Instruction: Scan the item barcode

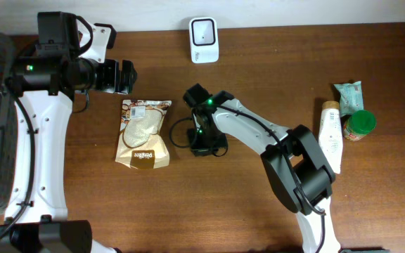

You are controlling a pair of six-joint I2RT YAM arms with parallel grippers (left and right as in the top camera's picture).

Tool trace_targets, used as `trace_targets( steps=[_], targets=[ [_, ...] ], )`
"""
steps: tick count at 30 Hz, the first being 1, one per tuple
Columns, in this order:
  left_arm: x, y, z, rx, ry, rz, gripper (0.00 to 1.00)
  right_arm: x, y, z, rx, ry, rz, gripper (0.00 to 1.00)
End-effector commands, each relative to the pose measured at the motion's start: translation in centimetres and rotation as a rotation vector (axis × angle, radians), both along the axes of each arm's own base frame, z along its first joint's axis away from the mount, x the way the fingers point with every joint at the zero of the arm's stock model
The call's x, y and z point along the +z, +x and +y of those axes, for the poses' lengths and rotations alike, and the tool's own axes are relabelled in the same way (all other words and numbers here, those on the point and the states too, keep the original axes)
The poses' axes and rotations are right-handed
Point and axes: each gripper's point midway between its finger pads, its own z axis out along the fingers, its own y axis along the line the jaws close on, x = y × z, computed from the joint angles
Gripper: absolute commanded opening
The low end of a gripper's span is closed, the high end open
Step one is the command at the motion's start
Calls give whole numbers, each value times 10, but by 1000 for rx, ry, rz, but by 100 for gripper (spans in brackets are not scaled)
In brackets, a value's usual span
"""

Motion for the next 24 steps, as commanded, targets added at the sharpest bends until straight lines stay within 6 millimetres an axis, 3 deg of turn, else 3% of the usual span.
trace_targets(
  steps=[1, 7, 12, 13, 16, 24],
  targets=[
    [0, 1, 1, -13, 6, -3, 99, -7, 19, -38, -75, -156, -52, 16],
    [0, 1, 2, -9, 6, -3, 99, -8, 53, -95, -203, -194, -59, 16],
    [0, 1, 3, -8, 6, -3, 99, -8, 74, -128, -264, -177, -76, 16],
    [0, 1, 3, -8, 6, -3, 99, -7, 79, -129, -266, -146, -81, 16],
    [0, 1, 2, -8, 6, -3, 99, 2, 92, -101, -214, 60, -100, 16],
    [0, 1, 2, -8, 6, -3, 99, 13, 100, -56, -146, 217, -153, 21]
  ],
)
